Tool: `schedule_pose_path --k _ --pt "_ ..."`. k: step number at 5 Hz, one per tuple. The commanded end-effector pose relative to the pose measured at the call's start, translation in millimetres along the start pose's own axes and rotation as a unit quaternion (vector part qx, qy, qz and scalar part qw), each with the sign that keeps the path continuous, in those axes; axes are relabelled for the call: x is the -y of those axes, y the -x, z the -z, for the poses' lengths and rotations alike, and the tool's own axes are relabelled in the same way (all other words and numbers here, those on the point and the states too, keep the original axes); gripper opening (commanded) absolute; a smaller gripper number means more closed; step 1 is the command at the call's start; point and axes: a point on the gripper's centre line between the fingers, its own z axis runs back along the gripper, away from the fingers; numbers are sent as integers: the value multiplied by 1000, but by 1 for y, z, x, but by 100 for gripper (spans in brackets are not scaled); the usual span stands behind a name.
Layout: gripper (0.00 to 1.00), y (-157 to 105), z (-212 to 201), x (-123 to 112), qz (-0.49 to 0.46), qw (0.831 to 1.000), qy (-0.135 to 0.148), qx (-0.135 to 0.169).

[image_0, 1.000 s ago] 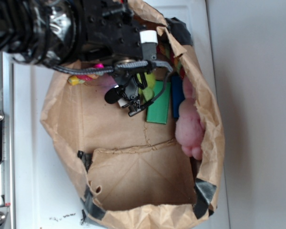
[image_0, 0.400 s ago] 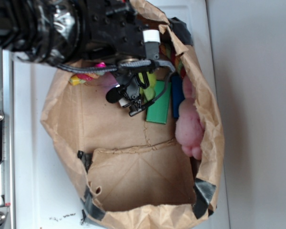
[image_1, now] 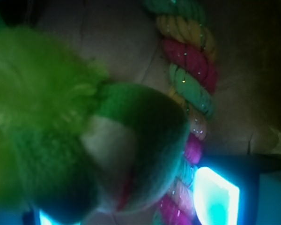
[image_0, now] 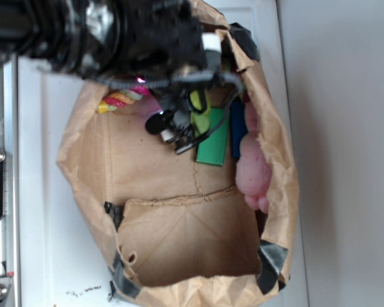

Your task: Grab the multicolored rope.

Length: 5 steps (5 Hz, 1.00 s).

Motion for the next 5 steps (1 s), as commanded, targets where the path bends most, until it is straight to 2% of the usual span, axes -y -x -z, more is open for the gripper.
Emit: schedule_pose_path --k 1,2,3,5 --pt "100 1 -41 -9 22 999 45 17" --pt "100 8 -46 -10 30 998 44 23" --pt "100 10 -40 -11 23 999 29 27" --pt "100 0 -26 -18 -8 1000 5 22"
